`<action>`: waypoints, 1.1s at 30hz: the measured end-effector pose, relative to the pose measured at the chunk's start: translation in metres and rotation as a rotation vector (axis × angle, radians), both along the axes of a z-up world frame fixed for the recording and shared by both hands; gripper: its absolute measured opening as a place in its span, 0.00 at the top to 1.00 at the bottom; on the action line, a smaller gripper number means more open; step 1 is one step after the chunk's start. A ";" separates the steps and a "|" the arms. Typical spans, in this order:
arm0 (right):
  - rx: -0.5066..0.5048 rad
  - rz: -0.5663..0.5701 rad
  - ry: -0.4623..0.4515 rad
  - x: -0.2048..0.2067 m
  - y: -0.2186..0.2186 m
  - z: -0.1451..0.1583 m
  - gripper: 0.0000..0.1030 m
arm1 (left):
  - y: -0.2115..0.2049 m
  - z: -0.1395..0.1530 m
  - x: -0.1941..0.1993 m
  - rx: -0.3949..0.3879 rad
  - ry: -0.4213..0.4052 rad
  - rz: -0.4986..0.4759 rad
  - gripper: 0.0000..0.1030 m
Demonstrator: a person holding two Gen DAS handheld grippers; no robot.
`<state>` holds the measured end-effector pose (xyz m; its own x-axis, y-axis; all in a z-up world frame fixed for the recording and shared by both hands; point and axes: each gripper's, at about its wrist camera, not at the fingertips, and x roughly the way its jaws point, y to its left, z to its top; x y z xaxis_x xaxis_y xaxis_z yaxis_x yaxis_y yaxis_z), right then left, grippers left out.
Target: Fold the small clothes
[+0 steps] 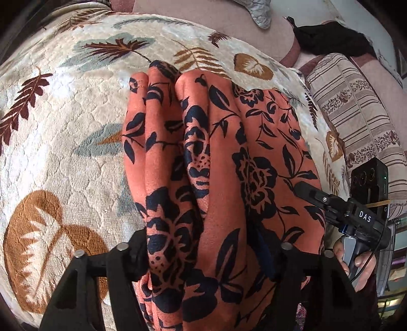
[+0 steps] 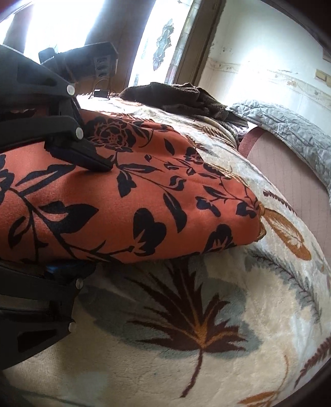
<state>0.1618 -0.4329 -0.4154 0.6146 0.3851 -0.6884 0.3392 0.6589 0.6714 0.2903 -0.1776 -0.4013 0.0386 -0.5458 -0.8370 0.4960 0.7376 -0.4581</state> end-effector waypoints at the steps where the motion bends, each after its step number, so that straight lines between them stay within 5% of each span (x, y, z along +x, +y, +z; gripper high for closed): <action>1: -0.024 0.009 -0.018 0.001 0.004 0.005 0.56 | 0.000 0.004 -0.002 -0.005 -0.021 -0.002 0.50; 3: -0.072 0.024 -0.062 0.004 0.012 0.020 0.61 | 0.000 0.013 -0.002 -0.023 -0.057 -0.010 0.61; 7: -0.109 0.006 -0.092 0.019 0.018 0.021 0.61 | 0.005 0.021 0.001 0.015 -0.142 0.020 0.60; 9: -0.157 0.007 -0.005 0.026 0.023 0.010 0.51 | 0.008 0.002 0.003 0.075 -0.075 0.049 0.39; 12: -0.193 -0.044 0.017 0.014 0.027 0.028 0.45 | 0.023 0.018 -0.005 0.096 -0.085 0.100 0.33; 18: -0.451 -0.150 -0.150 -0.047 0.060 0.133 0.31 | 0.047 0.122 -0.056 0.280 -0.475 0.221 0.26; 26: -0.764 -0.164 -0.409 -0.124 0.157 0.261 0.21 | 0.102 0.252 -0.138 0.131 -0.774 0.403 0.05; 33: -0.841 -0.130 -0.505 -0.173 0.209 0.306 0.21 | 0.147 0.309 -0.197 0.058 -0.910 0.521 0.03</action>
